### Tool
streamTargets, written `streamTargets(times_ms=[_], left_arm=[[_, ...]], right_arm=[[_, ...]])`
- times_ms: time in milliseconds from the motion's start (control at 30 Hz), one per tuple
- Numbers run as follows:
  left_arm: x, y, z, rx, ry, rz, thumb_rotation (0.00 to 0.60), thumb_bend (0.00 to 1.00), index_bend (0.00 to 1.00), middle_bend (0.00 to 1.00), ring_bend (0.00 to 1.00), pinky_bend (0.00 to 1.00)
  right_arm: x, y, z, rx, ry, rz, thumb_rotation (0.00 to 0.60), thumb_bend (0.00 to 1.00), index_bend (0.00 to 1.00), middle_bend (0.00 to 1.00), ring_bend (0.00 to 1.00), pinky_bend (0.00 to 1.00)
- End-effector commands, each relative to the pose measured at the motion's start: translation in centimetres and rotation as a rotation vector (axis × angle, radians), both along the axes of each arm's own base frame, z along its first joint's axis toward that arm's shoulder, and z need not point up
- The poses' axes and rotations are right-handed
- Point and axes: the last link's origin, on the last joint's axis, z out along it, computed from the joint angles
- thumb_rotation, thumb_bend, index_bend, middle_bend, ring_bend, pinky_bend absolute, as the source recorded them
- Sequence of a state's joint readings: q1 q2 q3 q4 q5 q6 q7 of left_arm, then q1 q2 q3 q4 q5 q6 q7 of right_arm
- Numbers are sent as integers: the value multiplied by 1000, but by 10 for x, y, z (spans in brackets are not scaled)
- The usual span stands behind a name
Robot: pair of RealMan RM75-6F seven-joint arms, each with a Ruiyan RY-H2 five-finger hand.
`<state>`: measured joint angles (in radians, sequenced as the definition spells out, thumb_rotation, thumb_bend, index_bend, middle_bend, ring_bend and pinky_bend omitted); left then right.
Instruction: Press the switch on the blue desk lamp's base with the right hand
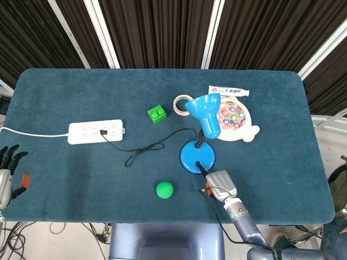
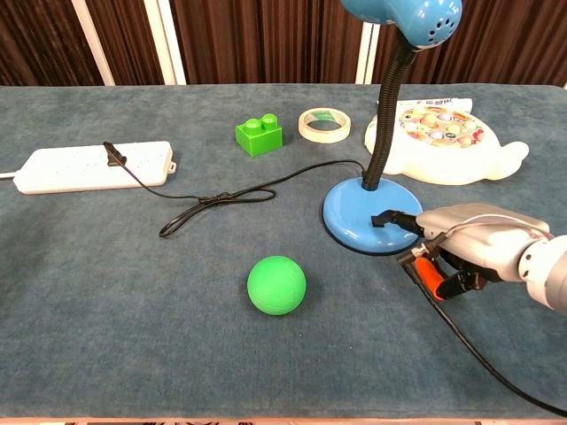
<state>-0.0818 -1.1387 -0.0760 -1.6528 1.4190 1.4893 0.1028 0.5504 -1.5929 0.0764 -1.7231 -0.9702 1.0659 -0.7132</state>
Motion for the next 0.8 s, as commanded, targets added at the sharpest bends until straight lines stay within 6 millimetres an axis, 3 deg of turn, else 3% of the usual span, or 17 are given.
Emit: streamTargets(times_ms=[33,333,600,800], left_arm=[[0,0,0,2,1,0,600,493,206,60,0,0],[-1,1,1,4,0,9,600,493,206,60,0,0],[0,1,1,3,-1,8,600,493,206,60,0,0],[-1,1,1,2,-1,8,600,493,206,60,0,0]], right_arm=[[0,1,-1,9,8,0,600,759,0,778,881,945],[-1,2,-3,21,29,-4,600,759,5,779,881,969],[-2,7,-5,48,54,0,600,759,93,778,881,988],[-1,8,-6,66,77,0,600,759,103,778,881,999]])
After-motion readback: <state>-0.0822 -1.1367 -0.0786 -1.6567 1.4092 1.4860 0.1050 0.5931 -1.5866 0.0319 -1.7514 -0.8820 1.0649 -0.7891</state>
